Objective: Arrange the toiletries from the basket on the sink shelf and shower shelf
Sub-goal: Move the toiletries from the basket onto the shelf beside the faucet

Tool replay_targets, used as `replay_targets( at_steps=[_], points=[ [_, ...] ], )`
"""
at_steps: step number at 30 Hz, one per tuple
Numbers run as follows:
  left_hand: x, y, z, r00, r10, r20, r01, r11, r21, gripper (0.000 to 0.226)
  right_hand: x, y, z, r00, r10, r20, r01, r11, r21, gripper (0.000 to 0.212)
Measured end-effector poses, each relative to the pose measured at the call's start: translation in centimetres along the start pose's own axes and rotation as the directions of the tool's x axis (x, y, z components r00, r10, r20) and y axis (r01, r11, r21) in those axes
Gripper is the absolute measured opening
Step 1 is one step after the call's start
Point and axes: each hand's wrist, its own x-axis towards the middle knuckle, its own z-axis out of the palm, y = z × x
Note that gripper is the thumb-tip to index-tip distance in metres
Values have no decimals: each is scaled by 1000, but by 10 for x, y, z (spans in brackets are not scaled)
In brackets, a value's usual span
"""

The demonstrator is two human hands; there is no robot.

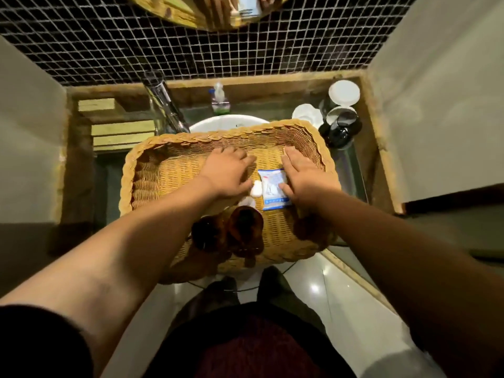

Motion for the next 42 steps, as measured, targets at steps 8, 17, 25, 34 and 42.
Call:
replay_targets(
  at_steps=[8,17,25,34,42],
  points=[
    [-1,7,19,960,265,85,-267,964,15,60,-8,-20,30,997,-82,-8,82,997,-11,84],
    [12,4,33,987,160,6,-156,966,-208,60,15,-24,52,996,12,-91,-14,1000,-26,78],
    [23,7,33,968,240,-72,-251,920,-301,64,26,-18,43,959,102,-264,-61,985,159,77],
    [13,-14,-2,984,-161,-72,65,713,-698,22,38,-34,9,921,333,-200,-32,578,816,56],
    [-19,-64,-31,876,-410,-254,149,731,-666,23,57,-67,-21,915,203,-349,39,816,576,62]
  ],
)
